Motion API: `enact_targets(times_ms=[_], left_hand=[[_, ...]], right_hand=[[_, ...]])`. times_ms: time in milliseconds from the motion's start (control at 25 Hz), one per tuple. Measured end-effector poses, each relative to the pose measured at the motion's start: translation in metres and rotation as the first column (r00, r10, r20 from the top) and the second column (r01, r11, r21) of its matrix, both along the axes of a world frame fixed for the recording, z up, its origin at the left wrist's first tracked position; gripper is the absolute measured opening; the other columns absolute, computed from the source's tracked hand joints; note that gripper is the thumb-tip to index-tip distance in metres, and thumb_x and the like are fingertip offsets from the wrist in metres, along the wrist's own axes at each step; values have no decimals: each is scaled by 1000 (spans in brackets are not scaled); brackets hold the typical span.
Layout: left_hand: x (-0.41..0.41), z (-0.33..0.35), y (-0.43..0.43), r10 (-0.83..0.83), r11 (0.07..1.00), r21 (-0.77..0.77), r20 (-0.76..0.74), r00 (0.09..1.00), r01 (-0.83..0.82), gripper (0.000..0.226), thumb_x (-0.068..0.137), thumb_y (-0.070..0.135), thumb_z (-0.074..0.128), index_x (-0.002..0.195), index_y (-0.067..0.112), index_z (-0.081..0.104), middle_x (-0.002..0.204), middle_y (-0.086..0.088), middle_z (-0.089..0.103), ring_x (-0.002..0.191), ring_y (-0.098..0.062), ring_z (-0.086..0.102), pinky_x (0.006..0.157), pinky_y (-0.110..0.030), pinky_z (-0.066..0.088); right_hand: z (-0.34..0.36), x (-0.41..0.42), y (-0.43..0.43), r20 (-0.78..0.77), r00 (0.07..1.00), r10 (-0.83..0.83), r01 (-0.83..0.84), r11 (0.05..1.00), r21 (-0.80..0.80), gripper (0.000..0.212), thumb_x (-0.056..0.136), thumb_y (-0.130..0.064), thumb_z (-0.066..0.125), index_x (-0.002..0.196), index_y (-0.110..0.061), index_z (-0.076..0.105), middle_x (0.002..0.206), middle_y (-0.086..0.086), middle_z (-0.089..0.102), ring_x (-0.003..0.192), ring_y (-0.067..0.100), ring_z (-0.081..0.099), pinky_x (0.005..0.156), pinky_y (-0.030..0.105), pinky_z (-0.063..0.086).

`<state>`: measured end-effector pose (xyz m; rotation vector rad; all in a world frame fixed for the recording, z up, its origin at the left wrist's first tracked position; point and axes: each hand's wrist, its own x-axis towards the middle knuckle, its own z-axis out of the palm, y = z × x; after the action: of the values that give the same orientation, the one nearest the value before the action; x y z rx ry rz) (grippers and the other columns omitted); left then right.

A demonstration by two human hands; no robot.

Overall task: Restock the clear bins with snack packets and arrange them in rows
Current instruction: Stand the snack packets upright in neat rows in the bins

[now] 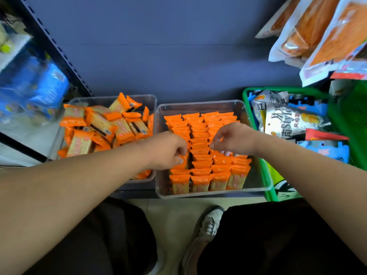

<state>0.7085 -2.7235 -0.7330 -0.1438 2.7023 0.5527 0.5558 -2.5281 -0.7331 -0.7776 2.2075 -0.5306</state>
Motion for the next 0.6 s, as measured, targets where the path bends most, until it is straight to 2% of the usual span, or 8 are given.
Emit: enact_targets(times_ms=[120, 200, 280, 400, 520, 600], left_hand=[[19, 19, -28, 116, 991, 67, -53, 992, -112, 12, 92, 27, 77, 103, 23, 75, 78, 18, 60, 76, 0, 59, 73, -24, 47], [36, 25, -54, 168, 985, 53, -54, 984, -166, 7, 92, 27, 77, 98, 23, 76, 79, 17, 63, 77, 0, 60, 75, -26, 52], [53, 25, -84, 251, 967, 60, -63, 966, -247, 3, 92, 25, 77, 94, 24, 77, 83, 15, 68, 81, -2, 64, 79, -28, 56], [66, 13, -123, 358, 932, -14, -118, 926, -362, 8, 90, 27, 76, 97, 24, 77, 98, 8, 72, 94, -13, 67, 84, -34, 57], [53, 4, -161, 324, 918, -123, -310, 894, -376, 16, 90, 26, 71, 105, 22, 74, 112, -1, 66, 108, -24, 62, 90, -41, 54], [34, 0, -190, 291, 921, -148, -355, 888, -361, 19, 91, 29, 68, 109, 23, 72, 117, -2, 63, 112, -26, 59, 95, -46, 53]], right_hand=[[11, 15, -43, -16, 997, 76, -76, 996, -44, 24, 89, -49, 76, 97, -26, 74, 79, 3, 76, 76, 20, 73, 68, 36, 60], [17, 28, -79, -72, 987, 142, -148, 985, -85, 21, 91, -45, 75, 95, -24, 76, 77, -1, 73, 76, 16, 68, 65, 30, 52], [18, 40, -116, -152, 973, 176, -194, 974, -117, 18, 93, -39, 74, 92, -21, 77, 79, -7, 69, 79, 13, 63, 68, 26, 45], [9, 46, -171, -141, 984, 109, -137, 970, -202, 13, 93, -33, 74, 88, -21, 76, 86, -5, 71, 85, 15, 66, 76, 28, 51], [-12, 36, -215, -186, 982, 5, -47, 975, -219, 11, 90, -36, 72, 96, -27, 72, 96, -2, 73, 94, 20, 69, 86, 36, 58], [-29, 28, -234, -252, 967, -38, -15, 979, -203, 16, 89, -42, 71, 100, -32, 69, 100, -3, 72, 95, 21, 69, 87, 39, 59]])
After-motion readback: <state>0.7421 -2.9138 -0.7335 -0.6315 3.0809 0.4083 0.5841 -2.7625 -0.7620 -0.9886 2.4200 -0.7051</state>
